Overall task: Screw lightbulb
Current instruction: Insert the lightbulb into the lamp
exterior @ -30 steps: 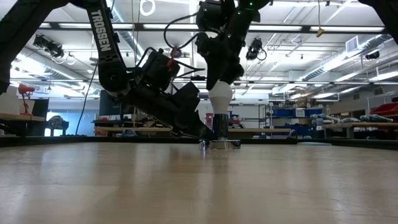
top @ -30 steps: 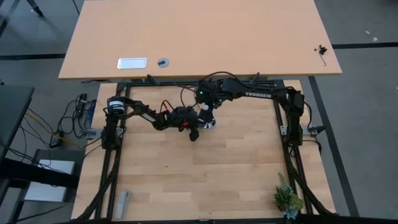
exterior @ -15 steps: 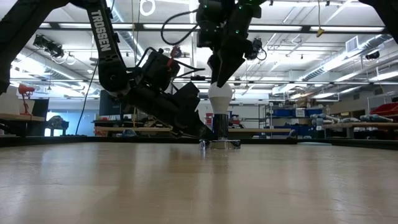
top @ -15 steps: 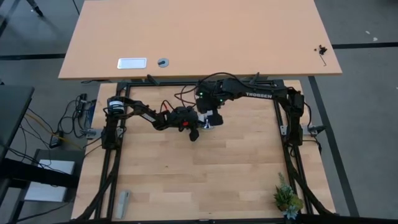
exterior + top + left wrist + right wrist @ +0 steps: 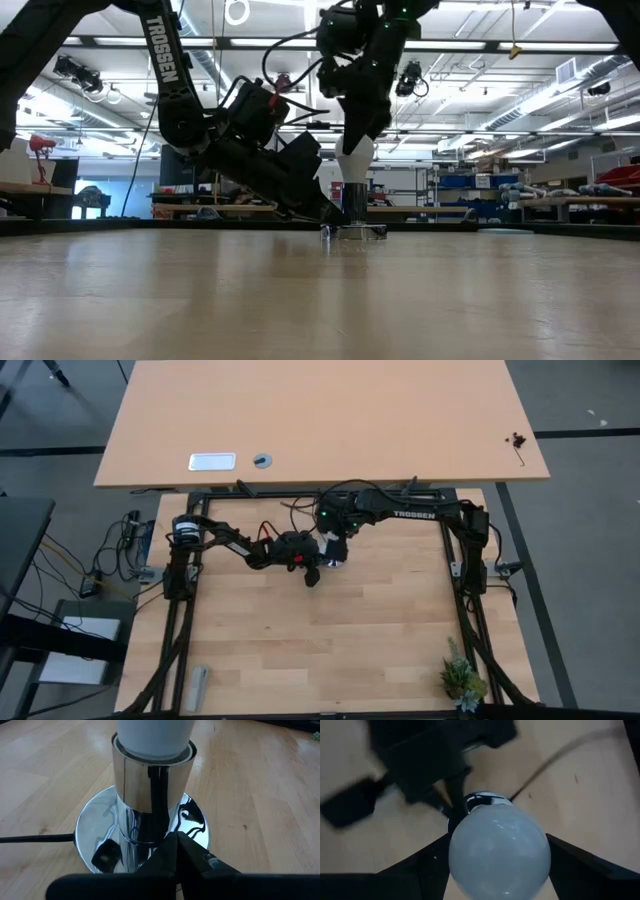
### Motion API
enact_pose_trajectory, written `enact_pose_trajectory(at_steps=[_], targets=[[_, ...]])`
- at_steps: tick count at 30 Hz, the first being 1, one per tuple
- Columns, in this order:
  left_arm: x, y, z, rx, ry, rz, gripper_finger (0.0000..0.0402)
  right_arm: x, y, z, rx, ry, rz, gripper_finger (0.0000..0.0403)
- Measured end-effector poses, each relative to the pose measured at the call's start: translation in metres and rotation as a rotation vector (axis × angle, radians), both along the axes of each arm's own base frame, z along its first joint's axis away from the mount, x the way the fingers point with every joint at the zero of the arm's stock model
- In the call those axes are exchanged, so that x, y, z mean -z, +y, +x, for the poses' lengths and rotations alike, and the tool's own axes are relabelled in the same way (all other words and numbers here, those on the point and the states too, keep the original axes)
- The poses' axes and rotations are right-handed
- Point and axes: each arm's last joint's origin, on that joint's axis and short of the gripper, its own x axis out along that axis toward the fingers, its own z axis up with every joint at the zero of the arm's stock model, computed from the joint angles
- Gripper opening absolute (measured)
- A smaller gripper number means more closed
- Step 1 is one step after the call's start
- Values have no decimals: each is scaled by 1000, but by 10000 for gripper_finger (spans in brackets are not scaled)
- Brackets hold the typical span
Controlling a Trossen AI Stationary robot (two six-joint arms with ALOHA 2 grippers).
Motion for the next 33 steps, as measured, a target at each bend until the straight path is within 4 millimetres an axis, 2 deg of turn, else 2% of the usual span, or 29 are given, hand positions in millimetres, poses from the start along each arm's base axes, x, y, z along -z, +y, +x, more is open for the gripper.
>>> enact_pose_trajectory(at_steps=[3,7,14,18,22,29,33], targets=[[0,0,0,0,0,0,9,0,0,0,191,-19,62,293],[0,0,0,-1,0,0,9,0,0,1,208,-39,91,322],[0,0,0,0,0,0,9,-18,1,6,32,-66,-25,366],[0,0,0,0,0,0,9,-27,2,6,-216,-35,-118,375],[0,0,0,0,1,0,9,-26,6,3,-424,-9,-91,375],[0,0,0,0,1,0,9,-23,2,3,-447,-26,-93,373],[0,0,0,0,1,0,9,-14,-1,0,-437,-1,-80,373]])
